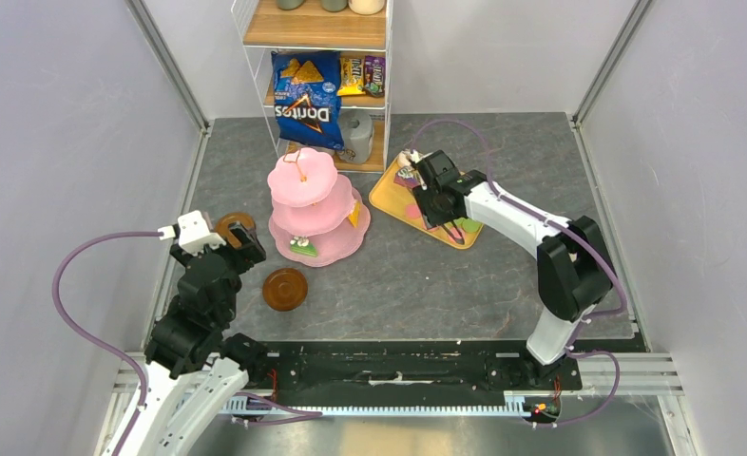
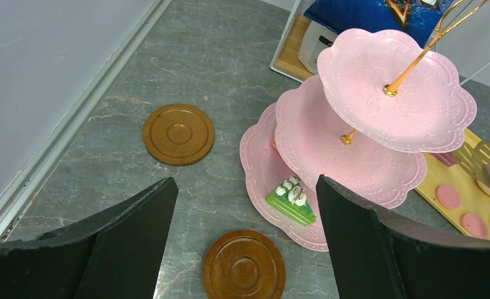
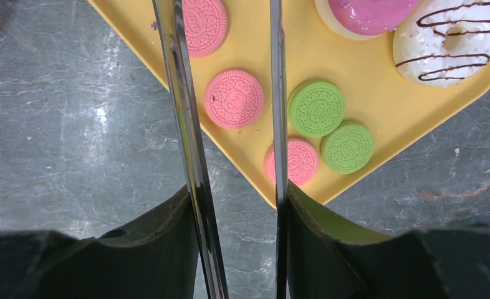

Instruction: Serve the afternoon tea

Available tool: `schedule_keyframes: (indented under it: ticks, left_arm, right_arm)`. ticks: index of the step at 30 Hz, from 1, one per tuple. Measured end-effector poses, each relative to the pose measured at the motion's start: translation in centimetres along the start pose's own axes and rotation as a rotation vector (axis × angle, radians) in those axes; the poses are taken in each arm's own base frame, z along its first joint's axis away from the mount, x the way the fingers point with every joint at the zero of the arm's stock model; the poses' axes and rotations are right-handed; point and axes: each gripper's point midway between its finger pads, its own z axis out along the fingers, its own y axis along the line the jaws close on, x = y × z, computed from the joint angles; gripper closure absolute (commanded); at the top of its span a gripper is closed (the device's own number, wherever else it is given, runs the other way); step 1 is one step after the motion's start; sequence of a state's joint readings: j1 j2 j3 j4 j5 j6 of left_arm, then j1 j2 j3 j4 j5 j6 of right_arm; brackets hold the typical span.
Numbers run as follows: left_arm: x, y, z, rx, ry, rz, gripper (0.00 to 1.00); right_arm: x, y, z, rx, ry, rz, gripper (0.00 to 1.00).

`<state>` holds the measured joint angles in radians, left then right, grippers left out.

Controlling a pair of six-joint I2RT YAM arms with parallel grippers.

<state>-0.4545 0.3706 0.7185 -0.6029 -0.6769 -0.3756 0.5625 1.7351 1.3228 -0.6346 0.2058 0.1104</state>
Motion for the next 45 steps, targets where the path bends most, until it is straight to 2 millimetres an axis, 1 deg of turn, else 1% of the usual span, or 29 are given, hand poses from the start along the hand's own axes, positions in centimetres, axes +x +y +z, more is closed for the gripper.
schedule_keyframes:
  ticks: [5, 10, 19, 24, 31, 34, 37, 42, 45]
  left_arm:
    - [0.0, 0.0, 0.0, 0.000, 0.002, 0.001, 0.10]
    - [0.0, 0.0, 0.0, 0.000, 0.002, 0.001, 0.10]
    - [0.0, 0.0, 0.0, 0.000, 0.002, 0.001, 0.10]
    - [0.0, 0.0, 0.0, 0.000, 0.002, 0.001, 0.10]
    - [0.0, 0.0, 0.0, 0.000, 0.002, 0.001, 0.10]
    - [0.0, 0.0, 0.0, 0.000, 0.002, 0.001, 0.10]
    - [0.0, 0.0, 0.0, 0.000, 0.002, 0.001, 0.10]
    - [0.0, 0.0, 0.0, -0.001, 0.002, 0.001, 0.10]
    - [0.0, 0.0, 0.0, -0.001, 0.002, 0.001, 0.10]
  right_arm:
    - [0.5, -0.6, 1.4, 0.014, 0.027, 0.001, 0.47]
    - [0.7, -1.1, 2.4, 0.017, 0.040, 0.010, 0.47]
    - [1.6, -0.5, 4.2, -0.026, 0.081, 0.007, 0.49]
    - [1.4, -0.3, 4.9, -0.044, 0.090, 0.012, 0.54]
    - [1.3, -0.2, 5.0, -0.059, 0.089, 0.012, 0.62]
    - [1.2, -0.2, 4.9, -0.059, 0.086, 0.011, 0.66]
    - [0.8, -0.3, 4.2, -0.060, 0.071, 0.014, 0.67]
    - [-0.6, -0.6, 1.6, -0.065, 0.005, 0.038, 0.69]
    - [-0.8, -0.8, -0.4, -0.072, -0.032, 0.060, 0.70]
